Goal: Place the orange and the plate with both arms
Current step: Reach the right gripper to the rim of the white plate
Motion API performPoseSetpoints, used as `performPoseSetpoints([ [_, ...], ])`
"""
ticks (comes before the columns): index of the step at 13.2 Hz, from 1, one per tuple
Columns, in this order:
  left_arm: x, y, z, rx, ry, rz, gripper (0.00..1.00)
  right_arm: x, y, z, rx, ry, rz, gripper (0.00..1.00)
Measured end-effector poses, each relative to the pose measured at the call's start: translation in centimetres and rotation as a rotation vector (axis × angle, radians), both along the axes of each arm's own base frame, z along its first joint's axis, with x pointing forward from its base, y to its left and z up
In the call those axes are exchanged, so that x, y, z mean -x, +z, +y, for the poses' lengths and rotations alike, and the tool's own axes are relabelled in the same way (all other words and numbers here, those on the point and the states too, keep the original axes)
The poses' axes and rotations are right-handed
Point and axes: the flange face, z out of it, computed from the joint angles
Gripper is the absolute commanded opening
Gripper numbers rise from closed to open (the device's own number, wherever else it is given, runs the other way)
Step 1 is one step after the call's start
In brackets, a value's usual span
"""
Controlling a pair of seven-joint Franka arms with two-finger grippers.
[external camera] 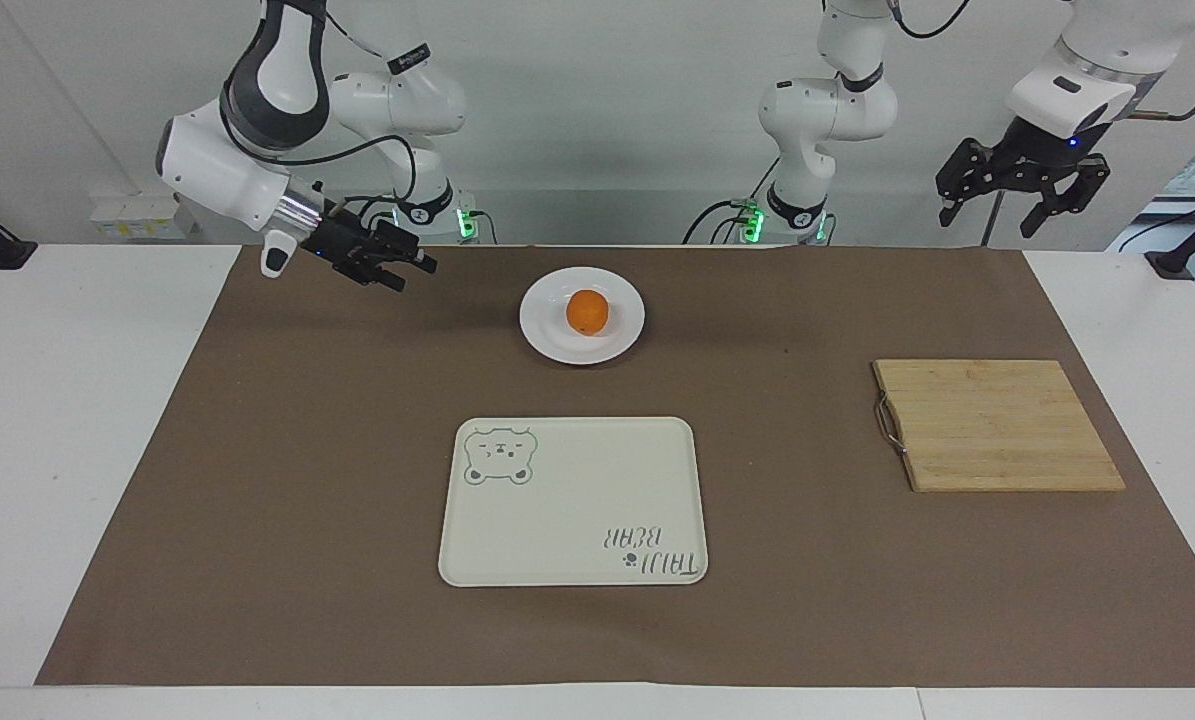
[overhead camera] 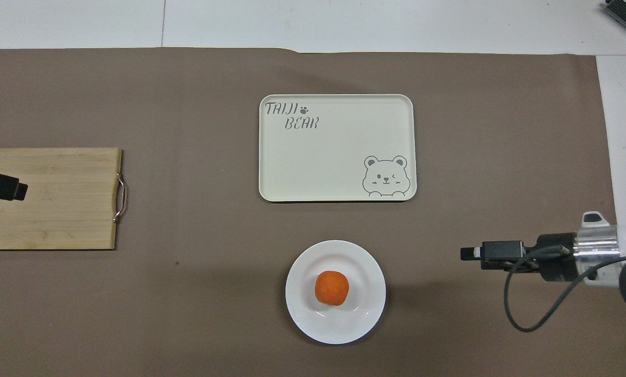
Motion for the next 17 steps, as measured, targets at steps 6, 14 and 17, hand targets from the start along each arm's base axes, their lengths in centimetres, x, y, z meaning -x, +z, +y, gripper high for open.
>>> performPoseSetpoints([
  [6, 0.0, 0.4, 0.1, -0.002, 0.002, -0.003, 1.00, 0.4, -2.5, 5.8, 0.042, 0.015, -0.068, 1.00],
  [14, 0.0, 0.4, 0.1, -0.002, 0.002, -0.001, 1.00, 3.5, -7.7, 10.3, -0.017, 0.039, -0.205, 1.00],
  [17, 0.0, 0.4, 0.1, -0.002, 0.002, 0.000, 1.00, 5.1, -9.8, 10.0, -0.061, 0.053, -0.231, 1.00],
])
